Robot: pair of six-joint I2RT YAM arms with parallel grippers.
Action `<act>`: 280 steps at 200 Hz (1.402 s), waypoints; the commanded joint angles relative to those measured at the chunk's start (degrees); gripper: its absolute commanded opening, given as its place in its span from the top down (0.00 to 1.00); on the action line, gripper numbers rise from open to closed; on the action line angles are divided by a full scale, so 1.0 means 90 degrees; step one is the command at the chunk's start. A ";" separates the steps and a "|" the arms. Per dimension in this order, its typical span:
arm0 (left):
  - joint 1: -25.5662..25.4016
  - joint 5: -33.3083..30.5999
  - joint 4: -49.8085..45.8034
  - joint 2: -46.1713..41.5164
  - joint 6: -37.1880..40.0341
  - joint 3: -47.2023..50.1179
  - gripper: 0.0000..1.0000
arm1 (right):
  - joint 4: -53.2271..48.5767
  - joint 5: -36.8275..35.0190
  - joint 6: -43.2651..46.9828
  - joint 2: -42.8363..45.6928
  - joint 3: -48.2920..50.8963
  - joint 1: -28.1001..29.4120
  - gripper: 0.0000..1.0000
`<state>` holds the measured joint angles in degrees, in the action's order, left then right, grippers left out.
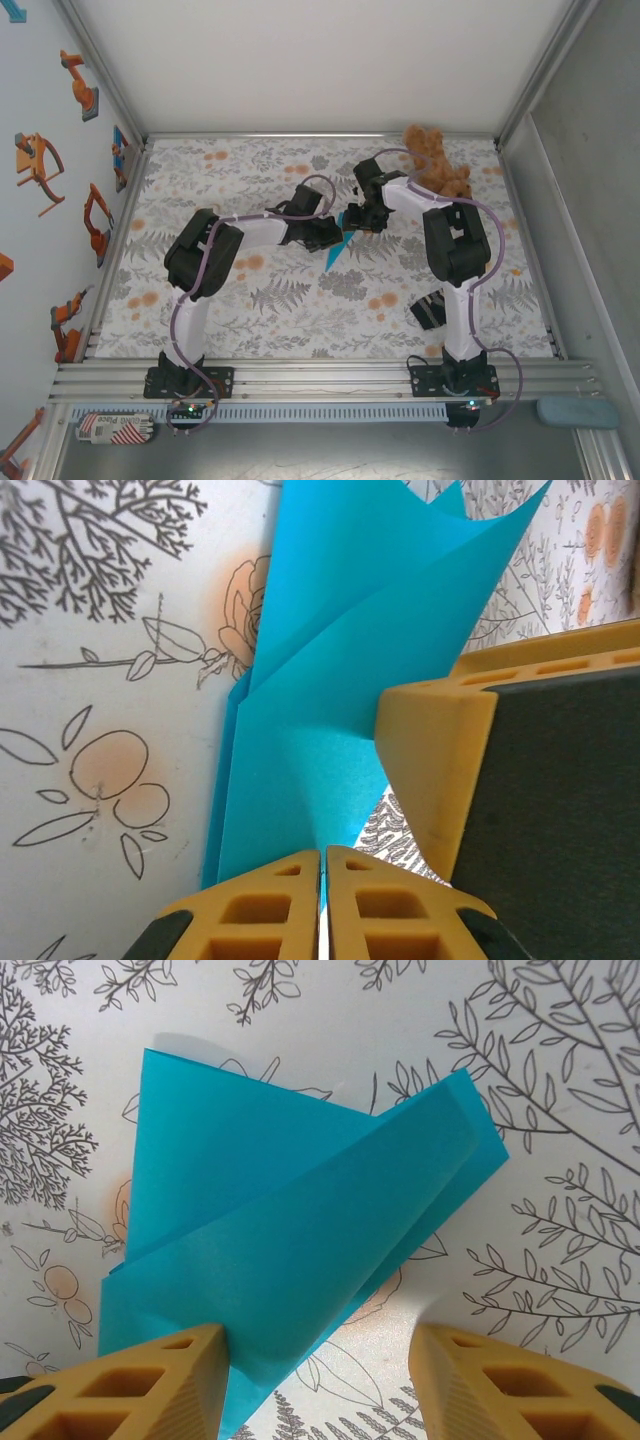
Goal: Fold a paper plane with a square sheet of paper (pick it up from the middle)
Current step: Fold the wing for the fifth time at the center of the table.
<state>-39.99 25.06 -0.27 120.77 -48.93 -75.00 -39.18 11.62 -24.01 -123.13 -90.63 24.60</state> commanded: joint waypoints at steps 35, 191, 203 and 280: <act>0.0005 -0.0289 -0.0632 0.0187 0.0036 -0.0209 0.92 | -0.0127 -0.0183 -0.0096 -0.0622 0.0295 0.0041 0.49; -0.0029 -0.0540 -0.1222 0.0487 0.0024 -0.0153 0.95 | 0.2075 0.2328 0.0065 0.1681 0.1953 -0.0394 0.97; -0.0037 -0.0547 -0.1242 0.0487 0.0021 -0.0153 0.95 | 0.2161 0.2410 0.0047 0.1515 0.1921 -0.0389 0.99; -0.0027 -0.0557 -0.1370 0.0541 0.0027 -0.0189 0.96 | 0.1943 0.2381 0.0368 0.0488 0.1281 -0.0390 1.00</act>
<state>-40.03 23.05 -5.80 122.06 -48.88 -77.54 -21.23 32.16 -22.50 -116.79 -76.69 20.82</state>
